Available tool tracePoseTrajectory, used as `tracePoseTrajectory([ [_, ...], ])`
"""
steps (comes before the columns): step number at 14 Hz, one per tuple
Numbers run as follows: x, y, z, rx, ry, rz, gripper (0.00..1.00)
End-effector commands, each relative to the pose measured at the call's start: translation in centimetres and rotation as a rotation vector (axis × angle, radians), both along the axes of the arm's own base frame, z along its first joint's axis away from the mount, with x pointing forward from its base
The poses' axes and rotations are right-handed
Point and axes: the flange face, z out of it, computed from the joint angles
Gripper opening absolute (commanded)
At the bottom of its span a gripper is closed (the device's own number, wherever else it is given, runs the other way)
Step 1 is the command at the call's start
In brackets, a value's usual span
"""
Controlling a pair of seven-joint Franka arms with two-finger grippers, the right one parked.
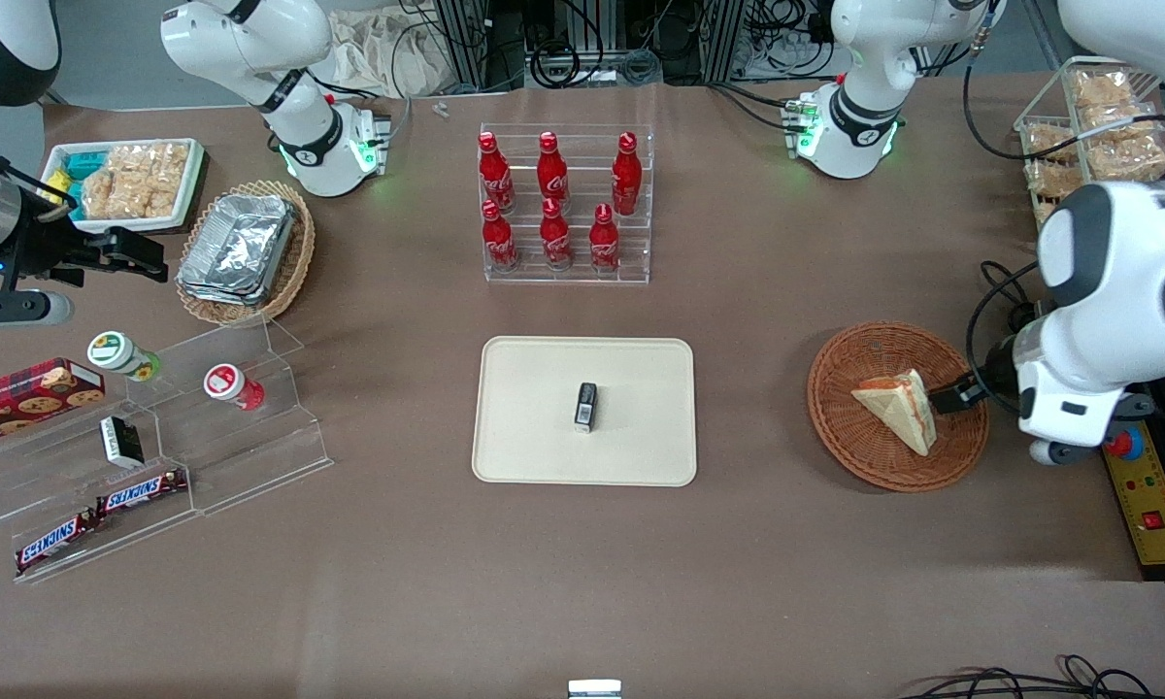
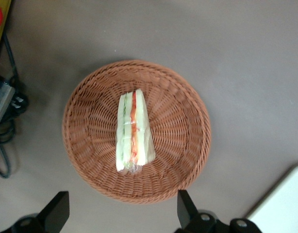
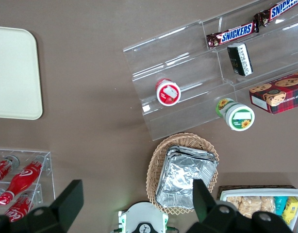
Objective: Place sandwich from basket to tray
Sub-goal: 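Lower the open left gripper over the sandwich in the wicker basket, then close the left gripper on the sandwich's edge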
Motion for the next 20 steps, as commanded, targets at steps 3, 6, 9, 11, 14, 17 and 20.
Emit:
tracePoseTrajectory([
  [3,-2.7,0.1,-6.6,0.028,-0.040,0.118,1.00],
  [6,-3.7,0.5,-9.2,0.038,-0.029,0.139,1.00],
  [9,-3.8,0.6,-11.1,0.034,-0.028,0.160,1.00],
  [11,-3.9,0.6,-12.1,0.037,-0.017,0.170,1.00],
  [14,-4.6,1.0,-13.5,0.043,-0.006,0.170,1.00],
  [17,-5.1,2.5,-16.2,0.044,-0.018,0.226,1.00],
  [20,-4.7,2.8,-17.0,0.042,-0.023,0.259,0.62],
])
